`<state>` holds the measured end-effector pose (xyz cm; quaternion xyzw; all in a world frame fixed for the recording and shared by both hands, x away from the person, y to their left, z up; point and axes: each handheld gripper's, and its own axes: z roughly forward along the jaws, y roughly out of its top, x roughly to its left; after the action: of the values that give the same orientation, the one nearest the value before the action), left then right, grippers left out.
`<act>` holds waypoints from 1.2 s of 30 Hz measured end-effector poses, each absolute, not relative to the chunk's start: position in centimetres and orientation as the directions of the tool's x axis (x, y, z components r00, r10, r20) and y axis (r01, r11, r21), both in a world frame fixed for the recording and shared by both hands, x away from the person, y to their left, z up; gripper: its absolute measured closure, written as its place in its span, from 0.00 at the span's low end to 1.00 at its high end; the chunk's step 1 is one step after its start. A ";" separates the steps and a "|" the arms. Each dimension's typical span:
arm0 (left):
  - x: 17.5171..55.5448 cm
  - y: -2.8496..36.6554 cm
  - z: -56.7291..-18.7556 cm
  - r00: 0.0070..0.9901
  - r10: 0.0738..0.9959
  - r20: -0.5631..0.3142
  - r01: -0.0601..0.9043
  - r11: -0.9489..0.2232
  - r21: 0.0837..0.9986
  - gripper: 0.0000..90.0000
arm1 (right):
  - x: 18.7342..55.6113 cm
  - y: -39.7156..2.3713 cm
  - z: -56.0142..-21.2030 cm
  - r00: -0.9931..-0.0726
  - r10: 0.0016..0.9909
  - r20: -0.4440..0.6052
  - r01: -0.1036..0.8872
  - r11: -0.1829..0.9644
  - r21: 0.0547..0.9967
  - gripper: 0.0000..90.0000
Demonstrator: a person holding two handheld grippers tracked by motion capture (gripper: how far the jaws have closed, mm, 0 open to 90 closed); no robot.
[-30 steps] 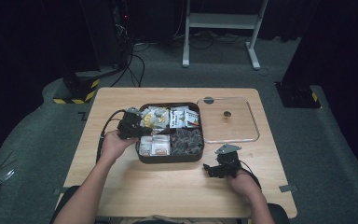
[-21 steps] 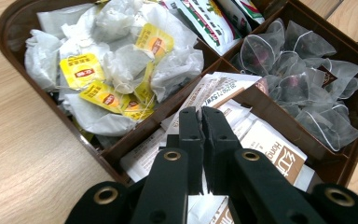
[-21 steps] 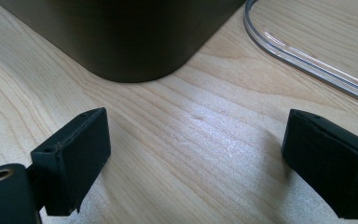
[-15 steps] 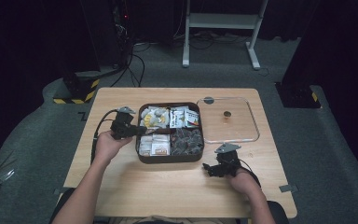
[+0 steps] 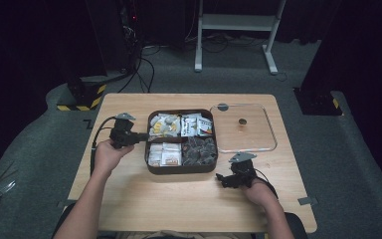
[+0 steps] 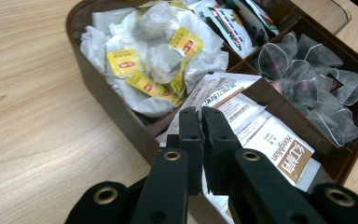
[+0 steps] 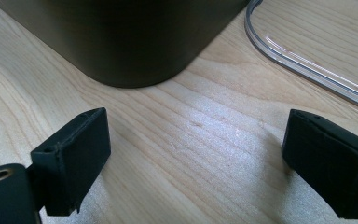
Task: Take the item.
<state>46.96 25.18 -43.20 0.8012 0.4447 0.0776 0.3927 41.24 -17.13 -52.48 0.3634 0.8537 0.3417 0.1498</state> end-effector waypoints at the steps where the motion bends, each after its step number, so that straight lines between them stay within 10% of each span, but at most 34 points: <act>1: 46.9 25.4 -43.2 0.589 0.778 -0.219 0.650 -0.296 0.700 0.97 | 41.3 -17.1 -52.5 -0.692 0.722 -0.009 0.517 0.504 0.692 0.08; 36: 48.1 31.8 -45.7 0.427 0.868 -0.254 0.755 -0.188 0.628 0.97 | 41.3 -17.1 -52.5 -0.690 0.724 -0.006 0.520 0.501 0.692 0.09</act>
<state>48.14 31.81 -45.72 0.7666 0.5293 0.0790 0.3549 41.35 -17.05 -52.47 0.3646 0.8534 0.3415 0.1492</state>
